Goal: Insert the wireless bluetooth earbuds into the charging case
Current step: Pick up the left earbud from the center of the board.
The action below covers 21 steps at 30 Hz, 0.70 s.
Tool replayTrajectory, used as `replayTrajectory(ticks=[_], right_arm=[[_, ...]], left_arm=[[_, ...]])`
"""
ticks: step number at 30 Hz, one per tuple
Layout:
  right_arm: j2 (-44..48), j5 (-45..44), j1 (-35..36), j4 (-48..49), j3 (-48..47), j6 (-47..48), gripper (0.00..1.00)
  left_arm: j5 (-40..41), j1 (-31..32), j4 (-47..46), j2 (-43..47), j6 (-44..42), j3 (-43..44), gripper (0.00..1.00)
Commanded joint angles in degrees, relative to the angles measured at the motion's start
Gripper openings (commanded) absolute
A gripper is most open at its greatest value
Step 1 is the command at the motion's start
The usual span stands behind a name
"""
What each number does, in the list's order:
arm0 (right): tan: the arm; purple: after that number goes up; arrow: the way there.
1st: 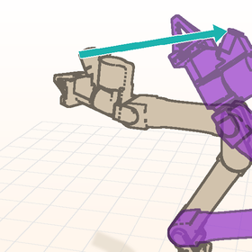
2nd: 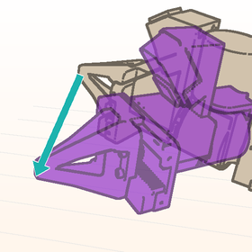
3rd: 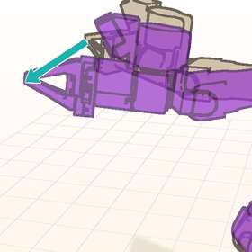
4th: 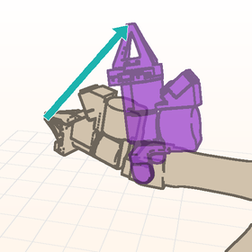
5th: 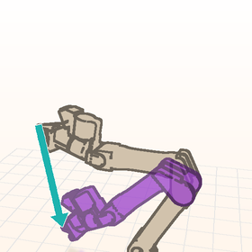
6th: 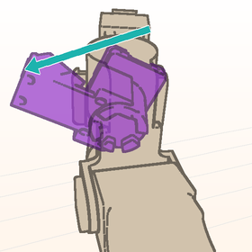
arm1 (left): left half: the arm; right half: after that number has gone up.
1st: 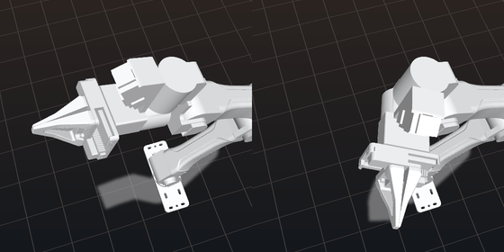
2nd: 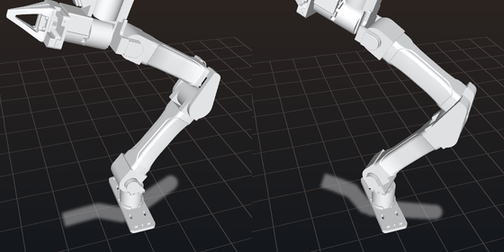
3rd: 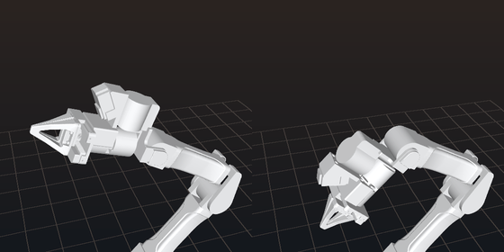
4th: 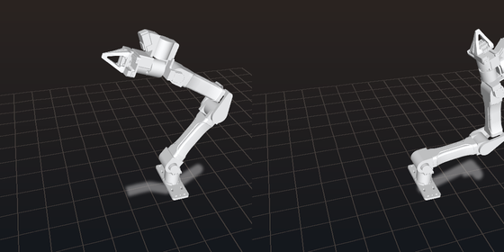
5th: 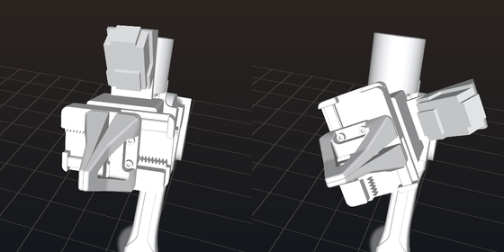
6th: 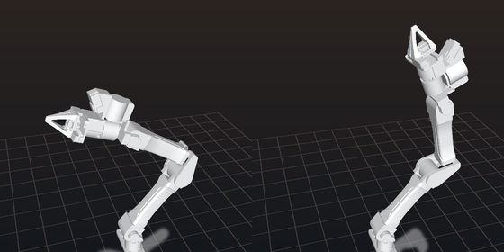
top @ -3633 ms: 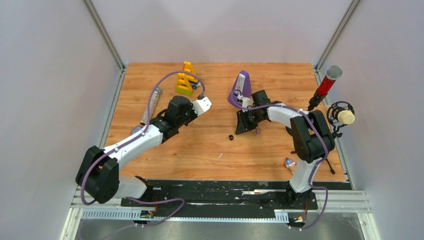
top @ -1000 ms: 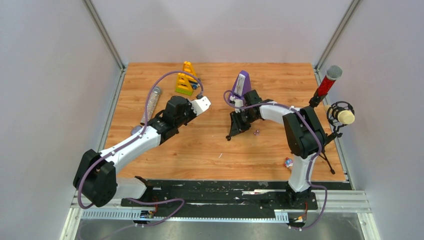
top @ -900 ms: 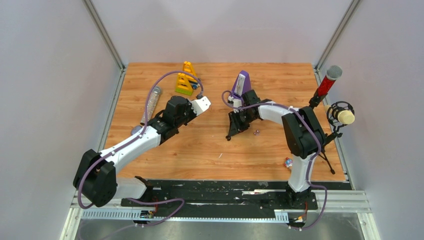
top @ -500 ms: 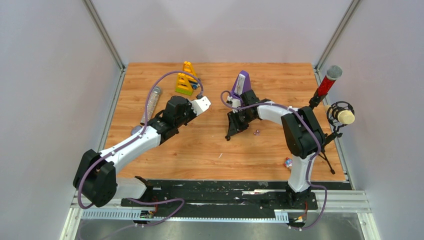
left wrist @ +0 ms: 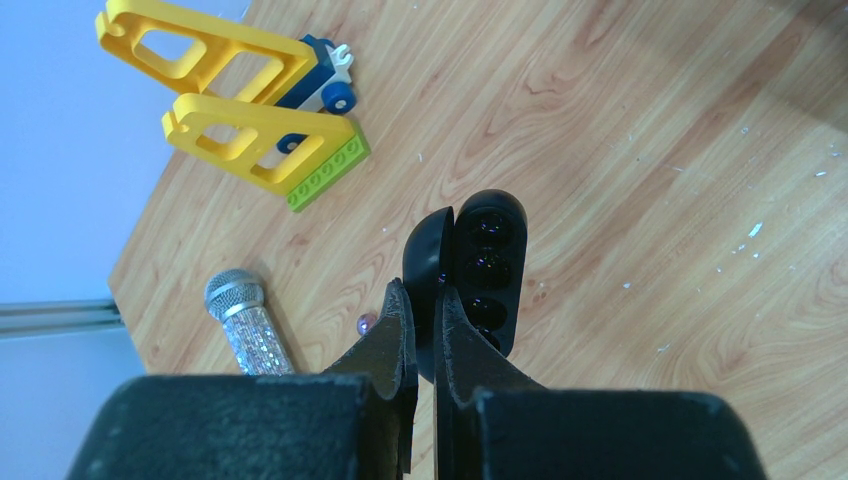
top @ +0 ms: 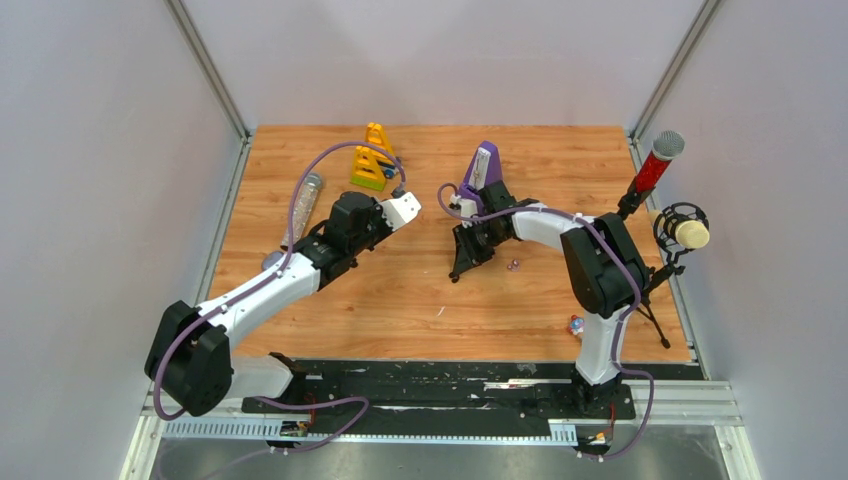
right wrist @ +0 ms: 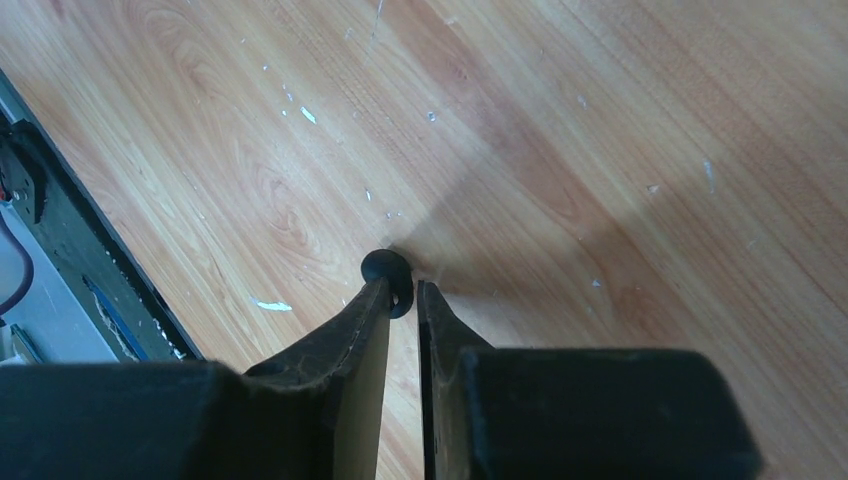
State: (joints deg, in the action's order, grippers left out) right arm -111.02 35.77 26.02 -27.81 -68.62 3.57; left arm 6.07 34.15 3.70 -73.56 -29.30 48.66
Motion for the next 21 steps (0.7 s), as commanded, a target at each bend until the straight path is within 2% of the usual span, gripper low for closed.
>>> replayTrajectory(ticks=[1, 10, 13, 21], right_arm=[[-3.5, -3.0, 1.9, -2.4, 1.8, 2.7, 0.17], [-2.9, 1.0, 1.9, -2.9, 1.6, 2.9, 0.28], [-3.2, 1.9, 1.9, -3.3, 1.5, 2.9, 0.27], [-3.1, 2.5, 1.9, -3.5, 1.5, 3.2, 0.20]], left_arm=[[-0.4, 0.2, -2.7, 2.0, 0.2, -0.4, 0.00], [-0.4, 0.3, -2.7, 2.1, 0.2, -0.4, 0.00], [-0.3, 0.3, -2.8, 2.3, 0.3, -0.4, 0.00], [-0.3, 0.2, -2.7, 2.5, 0.2, -0.4, 0.00]])
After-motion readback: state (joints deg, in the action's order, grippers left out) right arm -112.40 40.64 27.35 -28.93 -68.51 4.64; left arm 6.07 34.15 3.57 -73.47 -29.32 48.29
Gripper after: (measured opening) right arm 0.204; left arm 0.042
